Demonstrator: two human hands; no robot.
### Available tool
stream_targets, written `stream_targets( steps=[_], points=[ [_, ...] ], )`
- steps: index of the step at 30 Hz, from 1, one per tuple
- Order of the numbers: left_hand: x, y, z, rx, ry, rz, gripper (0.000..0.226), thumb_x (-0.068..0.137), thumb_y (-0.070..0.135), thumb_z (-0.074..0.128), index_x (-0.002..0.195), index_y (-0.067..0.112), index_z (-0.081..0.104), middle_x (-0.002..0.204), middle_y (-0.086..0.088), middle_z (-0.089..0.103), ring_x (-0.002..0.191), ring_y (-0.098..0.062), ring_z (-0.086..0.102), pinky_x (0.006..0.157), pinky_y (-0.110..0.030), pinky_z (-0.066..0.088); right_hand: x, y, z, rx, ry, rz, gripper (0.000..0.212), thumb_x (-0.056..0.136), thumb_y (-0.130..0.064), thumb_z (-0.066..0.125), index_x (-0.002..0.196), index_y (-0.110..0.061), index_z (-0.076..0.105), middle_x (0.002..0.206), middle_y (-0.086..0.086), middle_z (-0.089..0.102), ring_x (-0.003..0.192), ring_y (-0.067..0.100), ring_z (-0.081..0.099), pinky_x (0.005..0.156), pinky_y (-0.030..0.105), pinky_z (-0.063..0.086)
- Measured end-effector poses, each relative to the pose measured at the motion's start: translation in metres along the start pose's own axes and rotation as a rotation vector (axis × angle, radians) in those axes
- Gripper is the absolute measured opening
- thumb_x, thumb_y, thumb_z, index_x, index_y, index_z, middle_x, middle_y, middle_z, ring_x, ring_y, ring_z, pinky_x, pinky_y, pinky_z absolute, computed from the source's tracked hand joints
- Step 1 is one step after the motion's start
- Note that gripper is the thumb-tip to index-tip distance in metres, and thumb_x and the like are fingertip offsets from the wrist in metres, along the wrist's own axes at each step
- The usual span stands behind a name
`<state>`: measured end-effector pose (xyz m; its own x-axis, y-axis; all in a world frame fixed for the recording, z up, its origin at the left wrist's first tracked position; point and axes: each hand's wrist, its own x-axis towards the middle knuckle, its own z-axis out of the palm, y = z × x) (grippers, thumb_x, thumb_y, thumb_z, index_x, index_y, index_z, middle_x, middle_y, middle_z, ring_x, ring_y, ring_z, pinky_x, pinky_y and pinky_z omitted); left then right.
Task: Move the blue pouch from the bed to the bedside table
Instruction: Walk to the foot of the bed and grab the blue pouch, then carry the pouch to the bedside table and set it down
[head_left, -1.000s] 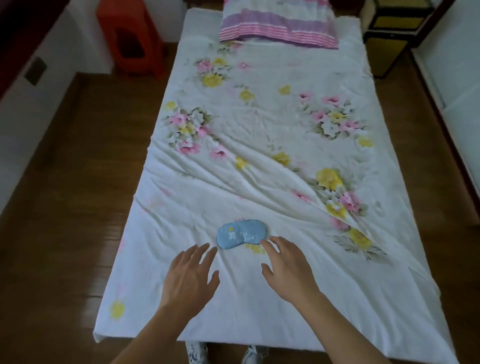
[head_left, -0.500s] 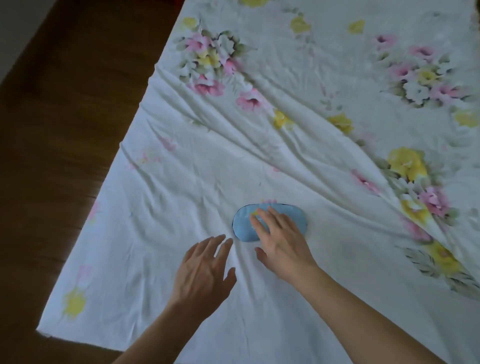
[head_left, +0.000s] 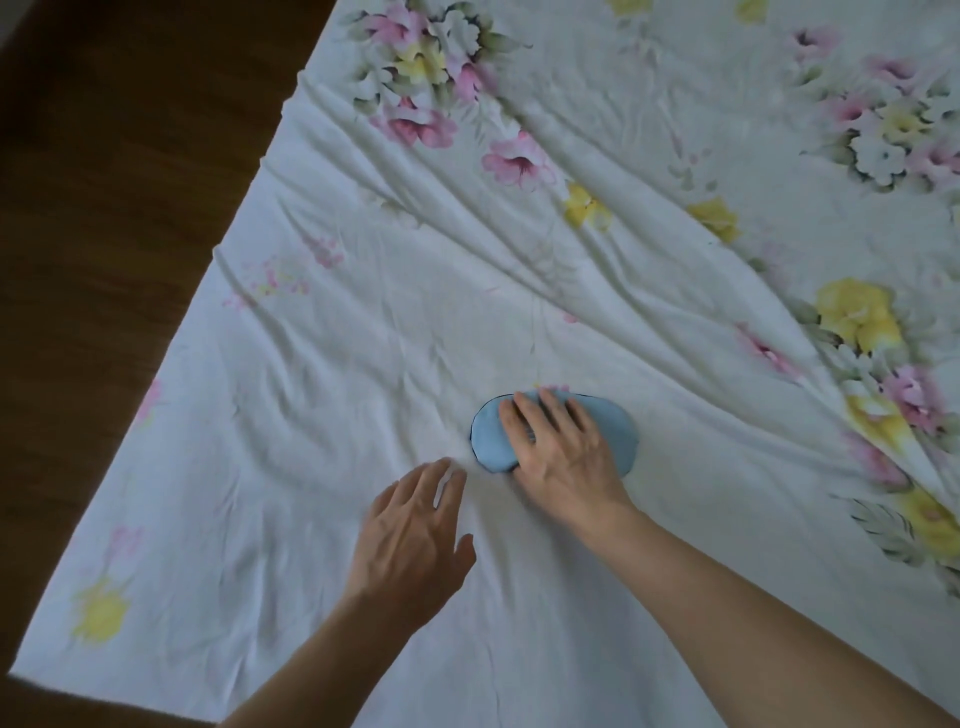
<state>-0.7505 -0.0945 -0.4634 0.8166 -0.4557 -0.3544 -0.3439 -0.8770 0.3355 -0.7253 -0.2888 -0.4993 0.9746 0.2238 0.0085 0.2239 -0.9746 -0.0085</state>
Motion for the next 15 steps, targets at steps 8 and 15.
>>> stream_targets(
  steps=[8,15],
  points=[
    [0.007,-0.002,0.002,-0.102,-0.004,-0.051,0.066,0.091,0.048,0.054,0.147,0.019,0.032,0.154,-0.001,0.041,0.138,-0.02,0.04,0.11,-0.035,0.039,0.012,0.001,-0.016,0.21,-0.035,0.102,0.037,0.077,0.007,0.058,0.11,-0.004,0.07,0.1,0.014,0.077,0.092,0.039,0.073,0.061,0.045,0.062],
    [0.009,0.005,-0.032,-0.408,-0.005,-0.181,0.07,0.089,0.048,0.061,0.147,0.019,0.034,0.151,-0.001,0.044,0.132,-0.02,0.047,0.102,-0.032,0.043,0.002,0.01,-0.06,0.782,-0.201,0.364,0.025,0.096,-0.014,0.057,0.118,-0.024,0.063,0.093,-0.002,0.073,0.081,0.027,0.068,0.07,0.039,0.054]
  ],
)
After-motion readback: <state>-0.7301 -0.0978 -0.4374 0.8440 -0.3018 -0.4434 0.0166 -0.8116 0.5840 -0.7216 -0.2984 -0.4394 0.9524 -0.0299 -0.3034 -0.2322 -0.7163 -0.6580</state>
